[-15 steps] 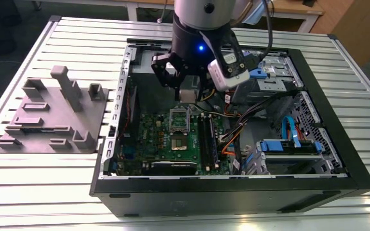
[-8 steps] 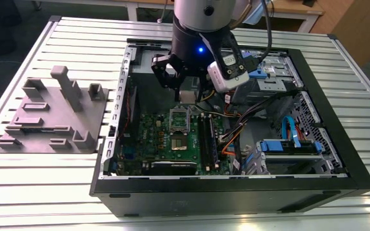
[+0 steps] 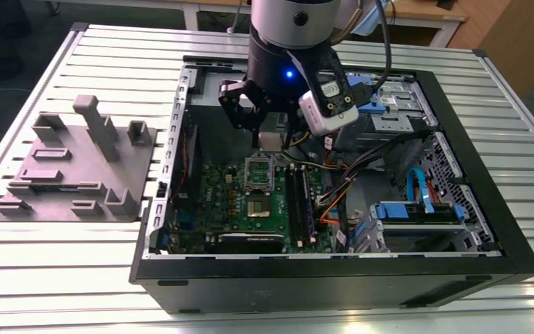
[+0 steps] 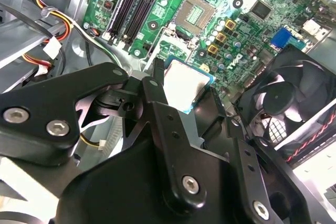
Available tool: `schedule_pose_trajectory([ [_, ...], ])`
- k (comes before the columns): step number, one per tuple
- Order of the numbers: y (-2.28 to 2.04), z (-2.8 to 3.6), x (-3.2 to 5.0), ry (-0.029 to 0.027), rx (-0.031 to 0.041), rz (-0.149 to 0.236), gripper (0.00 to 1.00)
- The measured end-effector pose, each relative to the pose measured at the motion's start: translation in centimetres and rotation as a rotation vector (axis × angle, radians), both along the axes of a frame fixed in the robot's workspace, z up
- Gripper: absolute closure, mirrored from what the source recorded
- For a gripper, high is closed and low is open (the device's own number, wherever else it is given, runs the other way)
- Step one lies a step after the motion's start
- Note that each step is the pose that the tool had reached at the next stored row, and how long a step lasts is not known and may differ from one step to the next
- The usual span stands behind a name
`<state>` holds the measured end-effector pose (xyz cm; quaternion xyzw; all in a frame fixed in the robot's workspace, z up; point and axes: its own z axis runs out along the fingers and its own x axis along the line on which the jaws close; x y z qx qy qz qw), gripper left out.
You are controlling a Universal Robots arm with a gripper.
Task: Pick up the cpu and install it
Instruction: 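Place the cpu into insertion slot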
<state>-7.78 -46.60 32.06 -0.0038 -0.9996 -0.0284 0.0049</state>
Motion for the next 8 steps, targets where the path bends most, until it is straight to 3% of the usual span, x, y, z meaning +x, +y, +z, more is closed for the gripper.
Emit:
schedule_pose_trajectory([
  [8, 0.00, -0.26, 0.00, -0.0001, 0.0002, 0.000, 0.53],
])
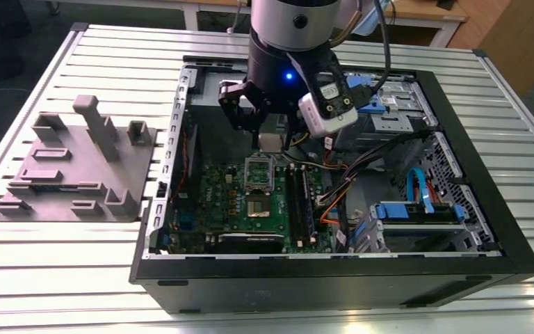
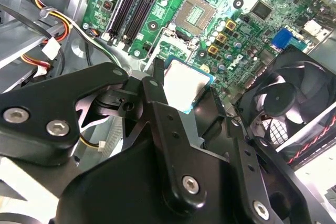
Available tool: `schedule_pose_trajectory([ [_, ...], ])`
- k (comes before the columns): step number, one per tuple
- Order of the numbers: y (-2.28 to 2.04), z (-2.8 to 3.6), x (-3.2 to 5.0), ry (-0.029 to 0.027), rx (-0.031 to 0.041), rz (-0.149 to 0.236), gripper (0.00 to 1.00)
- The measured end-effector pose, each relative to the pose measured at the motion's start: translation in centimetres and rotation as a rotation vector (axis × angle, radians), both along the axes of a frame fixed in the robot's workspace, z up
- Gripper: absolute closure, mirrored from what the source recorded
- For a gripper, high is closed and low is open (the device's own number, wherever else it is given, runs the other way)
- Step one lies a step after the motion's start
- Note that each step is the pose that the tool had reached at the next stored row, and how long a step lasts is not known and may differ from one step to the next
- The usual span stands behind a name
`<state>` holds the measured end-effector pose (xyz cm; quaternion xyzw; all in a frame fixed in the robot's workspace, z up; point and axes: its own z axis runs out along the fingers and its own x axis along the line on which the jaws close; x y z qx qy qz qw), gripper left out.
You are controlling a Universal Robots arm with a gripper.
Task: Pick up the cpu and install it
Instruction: 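Place the cpu into insertion slot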
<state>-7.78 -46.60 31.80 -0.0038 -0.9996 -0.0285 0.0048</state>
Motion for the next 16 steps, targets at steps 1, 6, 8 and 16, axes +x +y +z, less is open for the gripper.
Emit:
schedule_pose_trajectory([
  [1, 0.00, -0.10, 0.00, 0.0000, 0.0000, 0.000, 0.53],
  [6, 0.00, -0.44, 0.00, 0.0001, -0.0002, 0.000, 0.53],
  [8, 0.00, -0.54, 0.00, 0.0001, -0.0002, 0.000, 0.53],
  [16, 0.00, -0.90, 0.00, 0.0001, -0.0002, 0.000, 0.53],
])
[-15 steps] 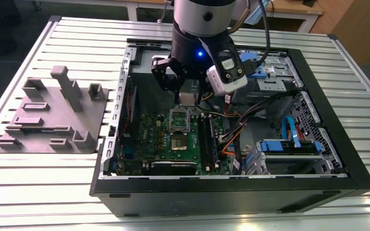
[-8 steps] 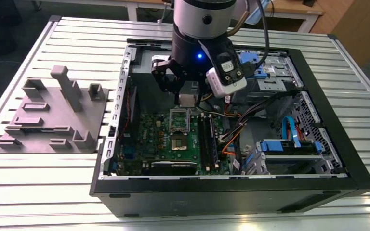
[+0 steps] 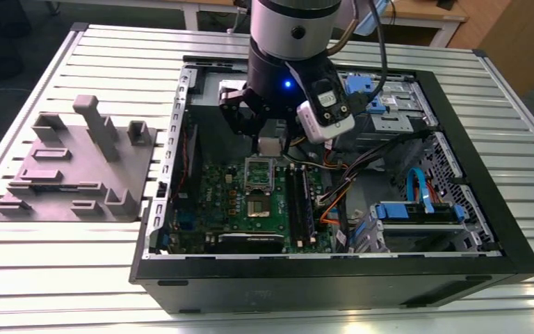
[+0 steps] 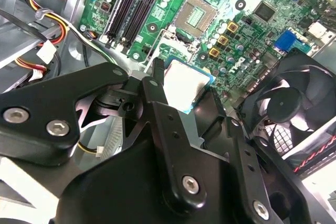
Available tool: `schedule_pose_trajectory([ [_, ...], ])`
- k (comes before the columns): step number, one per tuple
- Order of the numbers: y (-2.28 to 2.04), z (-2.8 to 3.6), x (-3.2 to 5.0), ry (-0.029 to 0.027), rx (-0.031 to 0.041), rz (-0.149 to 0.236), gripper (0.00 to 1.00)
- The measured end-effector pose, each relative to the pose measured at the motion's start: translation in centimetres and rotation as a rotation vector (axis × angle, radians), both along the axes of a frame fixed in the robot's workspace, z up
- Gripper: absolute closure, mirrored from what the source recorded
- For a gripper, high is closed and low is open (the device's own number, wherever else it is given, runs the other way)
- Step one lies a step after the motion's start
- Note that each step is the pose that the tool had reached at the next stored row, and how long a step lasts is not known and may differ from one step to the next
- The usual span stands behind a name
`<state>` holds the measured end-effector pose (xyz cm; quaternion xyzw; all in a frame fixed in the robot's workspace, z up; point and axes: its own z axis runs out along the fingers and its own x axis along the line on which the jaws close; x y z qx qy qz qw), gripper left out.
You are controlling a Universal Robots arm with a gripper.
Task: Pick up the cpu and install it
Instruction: 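Place the cpu into insertion slot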
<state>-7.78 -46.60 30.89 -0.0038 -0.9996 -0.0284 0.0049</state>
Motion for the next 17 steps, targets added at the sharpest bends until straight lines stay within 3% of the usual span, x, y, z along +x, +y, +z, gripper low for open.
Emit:
schedule_pose_trajectory([
  [17, 0.00, -0.66, 0.00, -0.0001, 0.0002, 0.000, 0.53],
])
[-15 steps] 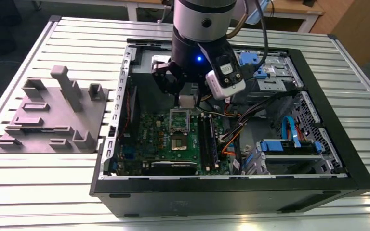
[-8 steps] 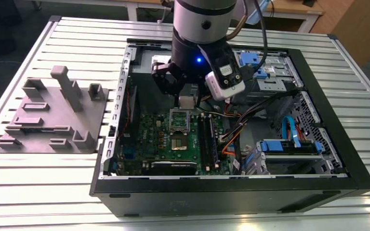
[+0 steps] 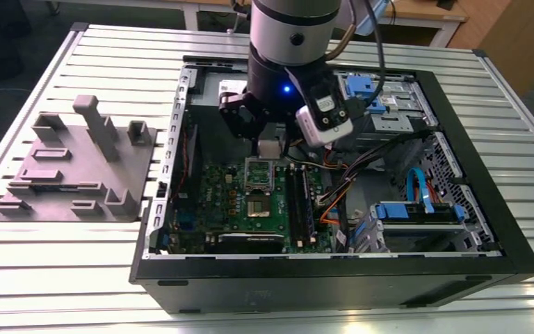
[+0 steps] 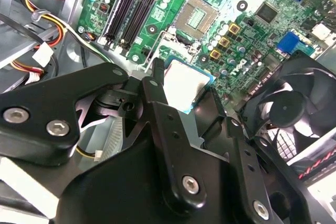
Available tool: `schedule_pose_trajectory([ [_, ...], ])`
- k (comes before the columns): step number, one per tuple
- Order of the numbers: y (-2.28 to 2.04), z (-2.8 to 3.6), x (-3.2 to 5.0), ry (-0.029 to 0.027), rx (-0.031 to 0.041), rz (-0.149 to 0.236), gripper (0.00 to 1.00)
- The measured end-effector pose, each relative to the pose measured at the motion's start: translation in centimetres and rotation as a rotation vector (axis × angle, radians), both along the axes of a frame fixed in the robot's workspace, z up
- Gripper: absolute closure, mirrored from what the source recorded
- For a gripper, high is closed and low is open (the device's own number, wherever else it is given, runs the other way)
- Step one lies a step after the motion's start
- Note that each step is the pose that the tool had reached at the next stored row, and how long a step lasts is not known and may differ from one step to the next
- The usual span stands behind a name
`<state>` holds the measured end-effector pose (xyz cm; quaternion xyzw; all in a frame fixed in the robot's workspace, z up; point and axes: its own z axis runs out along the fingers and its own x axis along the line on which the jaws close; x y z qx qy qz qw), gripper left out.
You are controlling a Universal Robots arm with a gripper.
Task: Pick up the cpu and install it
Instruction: 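Place the cpu into insertion slot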
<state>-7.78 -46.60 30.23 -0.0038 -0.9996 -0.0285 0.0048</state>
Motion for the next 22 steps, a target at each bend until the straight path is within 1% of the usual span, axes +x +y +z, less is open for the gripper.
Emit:
schedule_pose_trajectory([
  [4, 0.00, -0.44, 0.00, 0.0000, 0.0000, 0.000, 0.53],
  [8, -0.01, -0.72, 0.01, 0.0001, -0.0001, 0.000, 0.53],
  [15, -0.01, -0.93, 0.01, 0.0001, -0.0002, 0.000, 0.53],
  [22, 0.00, -1.00, 0.00, 0.0001, 0.0001, 0.000, 0.53],
])
